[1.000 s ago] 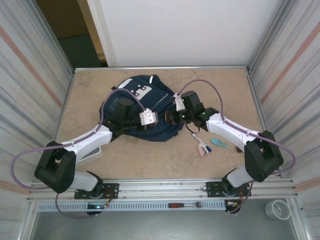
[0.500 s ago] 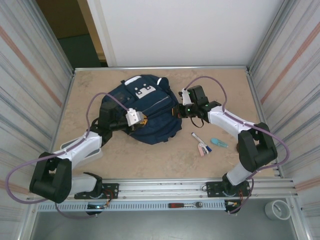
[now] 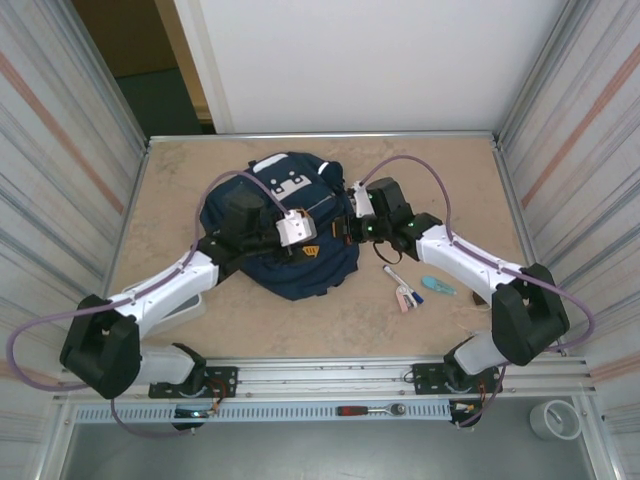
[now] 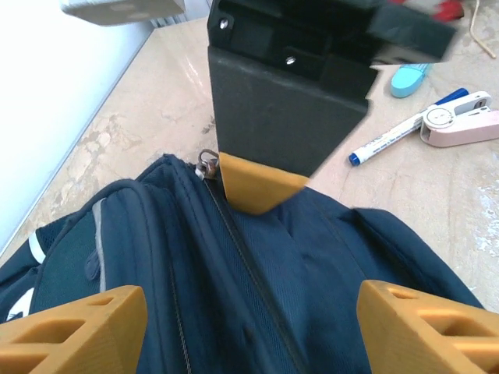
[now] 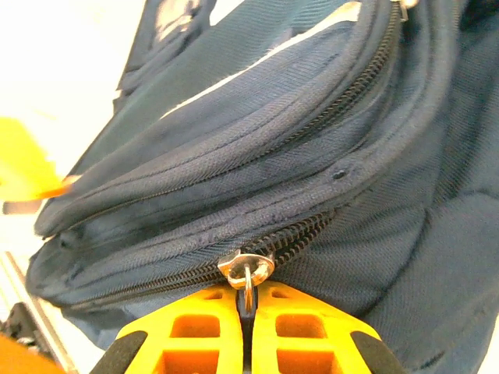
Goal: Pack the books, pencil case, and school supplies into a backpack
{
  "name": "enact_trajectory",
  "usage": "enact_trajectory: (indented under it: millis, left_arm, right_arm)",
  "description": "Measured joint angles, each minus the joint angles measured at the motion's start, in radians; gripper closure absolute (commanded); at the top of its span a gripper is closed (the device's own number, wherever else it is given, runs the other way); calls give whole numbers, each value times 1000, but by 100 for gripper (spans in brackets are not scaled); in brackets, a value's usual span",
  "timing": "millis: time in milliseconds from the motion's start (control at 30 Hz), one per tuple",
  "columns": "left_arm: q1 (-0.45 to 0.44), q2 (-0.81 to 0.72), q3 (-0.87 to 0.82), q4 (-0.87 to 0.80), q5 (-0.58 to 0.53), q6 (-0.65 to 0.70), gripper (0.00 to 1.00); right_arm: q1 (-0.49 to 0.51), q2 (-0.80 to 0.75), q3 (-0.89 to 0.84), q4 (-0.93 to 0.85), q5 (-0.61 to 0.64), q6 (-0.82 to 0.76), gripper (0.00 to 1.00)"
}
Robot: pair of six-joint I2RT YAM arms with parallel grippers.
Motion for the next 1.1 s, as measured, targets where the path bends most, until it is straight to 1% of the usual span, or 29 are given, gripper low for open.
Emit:
enact_trajectory:
  millis: [33,100,167,233,267,300,333,400,533,667,767,800,867,933,1000,1033,1100]
  left_arm:
    - [-2,13,5,-4,-7,0,35]
    - [-2,27,7,-10,-18,5,46]
    - [-2,31,7,-24,-24,12,61]
    - [5,31,7,-31,-24,16,80]
    - [9,30,6,-35,-20,14,87]
    - [19,28,5,-36,-13,17,92]
    - [35,22,0,-37,7,16,94]
    - [71,-5,-22,-32,65,14,97]
    - [155,-85,-103,19,195,3,100]
    - [251,-140,-179,74,312,-31,100]
    - [299,-146,-195,89,356,-45,100]
    - [309,-146,-196,90,362,-47,97]
    - [315,-146,-196,89,364,-49,83]
    - [315,-145,-193,79,364,-51,65]
    - [305,-143,-177,62,345,-47,53]
    - [293,-140,-164,50,325,-40,48]
    - [249,-133,-140,30,289,-20,42]
  right_arm:
    - [14,-7,-2,5,0,0,100]
    - [37,-15,-6,7,0,0,100]
    - [50,-17,-16,6,0,-5,100]
    - [52,-17,-25,3,-1,-13,100]
    - [52,-17,-25,0,-1,-21,100]
    - [50,-17,-25,-3,-3,-36,100]
    - [49,-17,-25,-7,-5,-51,100]
    - [37,-16,-25,-12,-24,-81,100]
    - [-34,15,-13,-19,-108,-110,100]
    - [-88,69,20,-21,-159,-109,100]
    - [-92,107,53,-20,-177,-107,100]
    - [-91,116,62,-20,-180,-106,100]
    - [-89,126,72,-19,-181,-101,100]
    - [-85,126,73,-20,-171,-87,100]
    - [-85,126,72,-29,-151,-79,100]
    - [-84,126,72,-32,-142,-73,100]
    - [-77,126,72,-29,-127,-60,100]
